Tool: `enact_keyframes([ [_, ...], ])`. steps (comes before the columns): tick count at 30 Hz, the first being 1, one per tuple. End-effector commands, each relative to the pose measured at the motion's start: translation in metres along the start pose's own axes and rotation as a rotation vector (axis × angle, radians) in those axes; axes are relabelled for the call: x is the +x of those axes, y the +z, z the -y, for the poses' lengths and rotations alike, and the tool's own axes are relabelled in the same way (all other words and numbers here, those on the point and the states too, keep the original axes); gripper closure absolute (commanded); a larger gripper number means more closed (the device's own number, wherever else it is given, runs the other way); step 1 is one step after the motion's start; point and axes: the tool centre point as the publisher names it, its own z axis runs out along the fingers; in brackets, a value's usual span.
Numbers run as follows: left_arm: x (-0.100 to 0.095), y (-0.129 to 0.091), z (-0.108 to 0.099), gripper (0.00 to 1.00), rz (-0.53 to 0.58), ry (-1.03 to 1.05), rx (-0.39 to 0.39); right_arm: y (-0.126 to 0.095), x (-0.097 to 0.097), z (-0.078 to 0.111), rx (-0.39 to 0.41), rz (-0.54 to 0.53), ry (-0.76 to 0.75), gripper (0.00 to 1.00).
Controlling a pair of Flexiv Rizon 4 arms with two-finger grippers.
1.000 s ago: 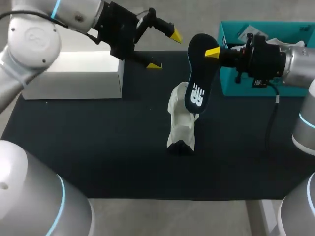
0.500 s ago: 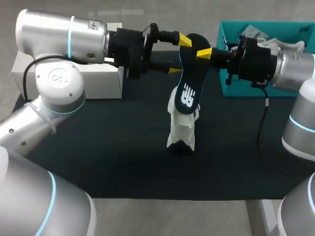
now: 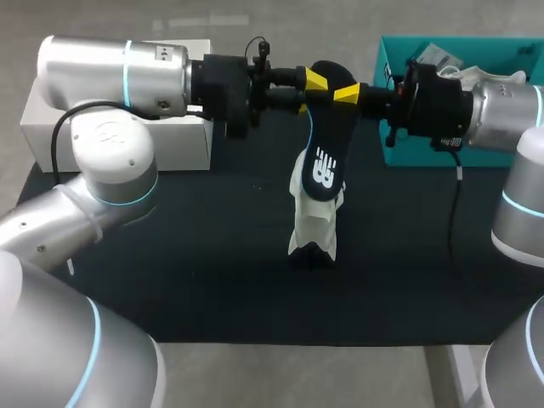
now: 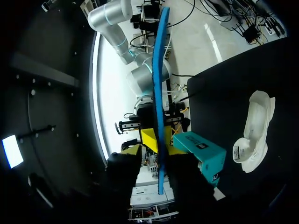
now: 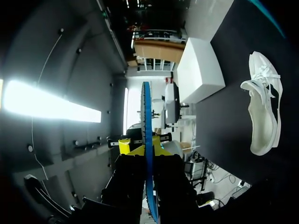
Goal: Take the shoe out of the shoebox, open the shoe tongue, remove and reinsert the insole, then place the shoe into the shoebox
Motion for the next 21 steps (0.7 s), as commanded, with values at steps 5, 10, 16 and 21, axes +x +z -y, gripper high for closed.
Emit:
enact_keyframes([
  [5,0.0029,0.0141,0.0037,0.8,0.011,0.008,0.022,0.0068,-0.0024,-0.0036,-0.005,-0.003,0.001,1.0],
  [10,0.0035,0.0141,0.0044,0.94,0.014,0.007,0.025,0.0059,-0.0043,-0.0046,-0.014,-0.001,0.005,1.0],
  [16,0.005,0.0124,0.0045,0.94,0.017,0.012,0.023,0.0054,-0.0055,-0.0064,-0.02,-0.002,0.006,1.0],
  [21,0.0059,0.011,0.0047,0.8,0.02,0.01,0.017,0.0051,-0.0066,-0.0081,-0.023,0.0,0.009,1.0],
])
